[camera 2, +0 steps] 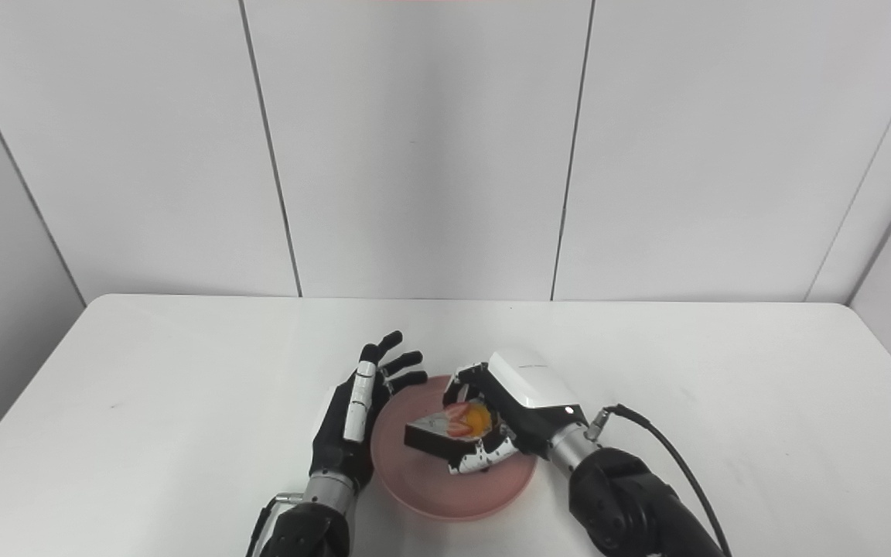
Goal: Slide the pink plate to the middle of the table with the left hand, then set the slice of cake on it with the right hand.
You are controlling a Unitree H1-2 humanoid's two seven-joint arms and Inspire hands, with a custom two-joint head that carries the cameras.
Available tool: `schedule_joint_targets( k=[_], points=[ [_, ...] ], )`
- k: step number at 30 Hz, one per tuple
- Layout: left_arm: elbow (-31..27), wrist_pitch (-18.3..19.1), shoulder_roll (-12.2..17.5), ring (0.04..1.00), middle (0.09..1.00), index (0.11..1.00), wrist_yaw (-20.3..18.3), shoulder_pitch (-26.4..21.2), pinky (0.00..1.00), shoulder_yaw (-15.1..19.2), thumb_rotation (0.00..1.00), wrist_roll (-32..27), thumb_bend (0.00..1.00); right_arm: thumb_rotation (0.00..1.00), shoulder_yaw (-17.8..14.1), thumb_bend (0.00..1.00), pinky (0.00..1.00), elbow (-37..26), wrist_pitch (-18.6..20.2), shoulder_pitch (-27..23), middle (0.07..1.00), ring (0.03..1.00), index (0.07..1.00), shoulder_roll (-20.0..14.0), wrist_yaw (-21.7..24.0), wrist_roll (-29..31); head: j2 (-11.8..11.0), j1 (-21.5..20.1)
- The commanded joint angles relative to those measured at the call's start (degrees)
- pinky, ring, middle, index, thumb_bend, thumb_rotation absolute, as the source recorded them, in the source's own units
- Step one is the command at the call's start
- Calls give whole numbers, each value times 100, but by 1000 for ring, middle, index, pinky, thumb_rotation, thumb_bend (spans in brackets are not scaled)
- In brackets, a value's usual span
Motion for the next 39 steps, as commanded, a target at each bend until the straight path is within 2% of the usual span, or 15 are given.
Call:
schedule_joint_targets(
  k=[1, 6, 15, 16, 17, 18, 21, 24, 28, 33, 39],
  points=[
    [-77, -116, -23, 707, 769, 845, 31, -49, 768, -51, 975, 98, 660, 0, 11, 521, 286, -82, -227, -229, 427, 359, 515, 31, -114, -35, 0, 7],
    [-117, -67, -15, 699, 770, 849, 33, -46, 765, -57, 978, 85, 658, 0, 40, 524, 325, 92, -352, -257, 462, 403, 502, 39, -160, -49, 18, -15],
    [-189, -21, -9, 688, 763, 841, 42, -24, 748, -51, 972, 48, 654, 12, -37, 525, 360, 262, -430, -223, 462, 443, 517, 59, -296, 66, 28, -43],
    [-195, -6, -12, 687, 762, 838, 43, -23, 736, -49, 977, 43, 656, 236, -46, 712, 390, 263, -441, -211, 532, 471, 584, 57, -301, 84, 29, -45],
    [-208, 11, -12, 687, 762, 837, 39, -19, 732, -48, 978, 36, 657, 312, -55, 776, 399, 263, -452, -198, 555, 480, 607, 49, -290, 113, 25, -49],
    [-216, 20, -12, 684, 759, 835, 36, -16, 719, -47, 982, 32, 653, 415, -59, 847, 436, 263, -460, -190, 611, 529, 647, 43, -283, 132, 25, -49],
    [-283, 90, -8, 681, 758, 831, 60, 10, 713, -54, 989, 55, 653, 528, -55, 913, 504, 255, -469, -170, 697, 619, 697, 14, -247, 145, 33, -65],
    [-295, 123, 3, 684, 762, 830, 64, 27, 727, -46, 987, 53, 660, 602, -67, 943, 555, 239, -528, -137, 747, 684, 728, -21, -243, 167, 38, -79],
    [-287, 104, 11, 686, 767, 828, 87, 45, 730, -57, 992, 89, 658, 669, -78, 964, 575, 173, -552, -74, 780, 720, 759, -65, -238, 195, 42, -85],
    [-283, 150, 2, 694, 771, 828, 100, 51, 735, -51, 983, 78, 670, 675, -151, 959, 568, 83, -676, 33, 775, 716, 760, -84, -381, 257, 46, -90],
    [-224, 98, -15, 763, 770, 826, 147, 35, 764, -27, 980, 82, 674, 703, -311, 951, 558, -6, -742, 171, 767, 703, 752, -88, -530, 316, 46, -90]
  ],
)
